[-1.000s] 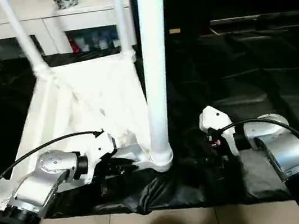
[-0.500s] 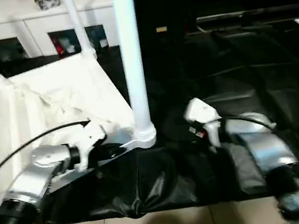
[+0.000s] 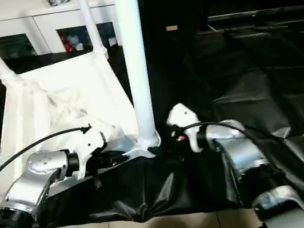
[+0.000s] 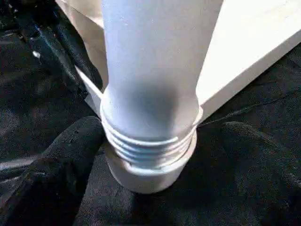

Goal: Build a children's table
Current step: Rotate leg to tighten

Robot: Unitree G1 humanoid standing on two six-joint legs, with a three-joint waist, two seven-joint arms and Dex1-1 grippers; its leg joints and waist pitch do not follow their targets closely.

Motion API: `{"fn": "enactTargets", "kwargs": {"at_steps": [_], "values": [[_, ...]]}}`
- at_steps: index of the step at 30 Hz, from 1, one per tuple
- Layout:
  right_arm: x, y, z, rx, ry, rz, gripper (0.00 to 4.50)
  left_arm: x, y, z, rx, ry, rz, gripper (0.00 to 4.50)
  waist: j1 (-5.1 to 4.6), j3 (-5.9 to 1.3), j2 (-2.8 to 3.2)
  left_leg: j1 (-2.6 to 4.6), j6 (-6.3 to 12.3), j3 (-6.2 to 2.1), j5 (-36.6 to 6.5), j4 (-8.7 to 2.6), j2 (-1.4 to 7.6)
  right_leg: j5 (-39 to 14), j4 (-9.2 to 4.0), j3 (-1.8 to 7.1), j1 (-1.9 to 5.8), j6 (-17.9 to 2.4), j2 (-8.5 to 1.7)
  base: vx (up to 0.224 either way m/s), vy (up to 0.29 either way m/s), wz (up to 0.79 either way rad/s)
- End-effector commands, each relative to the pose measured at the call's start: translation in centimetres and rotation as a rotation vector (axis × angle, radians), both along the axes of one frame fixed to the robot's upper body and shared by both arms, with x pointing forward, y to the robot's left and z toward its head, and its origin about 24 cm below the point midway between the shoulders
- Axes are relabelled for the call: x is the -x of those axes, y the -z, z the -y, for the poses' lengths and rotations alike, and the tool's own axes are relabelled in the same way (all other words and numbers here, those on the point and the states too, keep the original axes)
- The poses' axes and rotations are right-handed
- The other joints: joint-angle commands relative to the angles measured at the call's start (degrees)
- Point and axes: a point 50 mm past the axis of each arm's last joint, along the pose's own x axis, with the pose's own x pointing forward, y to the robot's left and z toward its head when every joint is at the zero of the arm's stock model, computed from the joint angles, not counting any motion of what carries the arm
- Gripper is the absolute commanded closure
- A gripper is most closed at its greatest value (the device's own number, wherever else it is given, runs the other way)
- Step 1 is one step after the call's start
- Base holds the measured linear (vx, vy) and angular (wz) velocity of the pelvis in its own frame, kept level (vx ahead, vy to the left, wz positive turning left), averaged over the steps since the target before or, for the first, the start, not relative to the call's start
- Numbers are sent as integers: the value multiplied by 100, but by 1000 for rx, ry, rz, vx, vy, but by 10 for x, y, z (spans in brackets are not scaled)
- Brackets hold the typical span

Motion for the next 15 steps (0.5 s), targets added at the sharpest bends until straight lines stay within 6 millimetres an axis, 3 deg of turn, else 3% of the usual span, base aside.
{"fn": "enactTargets", "kwargs": {"at_steps": [1, 6, 15], "values": [[-5, -4, -5, -5, -5, 30, 36, 6, 0, 9, 70, 40, -7, 450, 34, -419, -111, 47, 432, -26, -1082, -360, 183, -1325, -394, 232, 346, -1341, -288, 0, 0, 0], [-5, -3, -11, -17, -23, 35, 81, 6, 0, 10, 67, 51, -11, 450, 53, -433, -113, 48, 491, -19, -946, -349, 182, -1052, -364, 234, 355, -1413, -280, 0, 0, 0], [-4, -2, -18, -38, -55, 41, 158, 7, 1, 11, 58, 68, -17, 450, 54, -428, -113, 45, 455, -24, -1021, -354, 182, -1199, -373, 234, 360, -1379, -287, 0, 0, 0]]}}
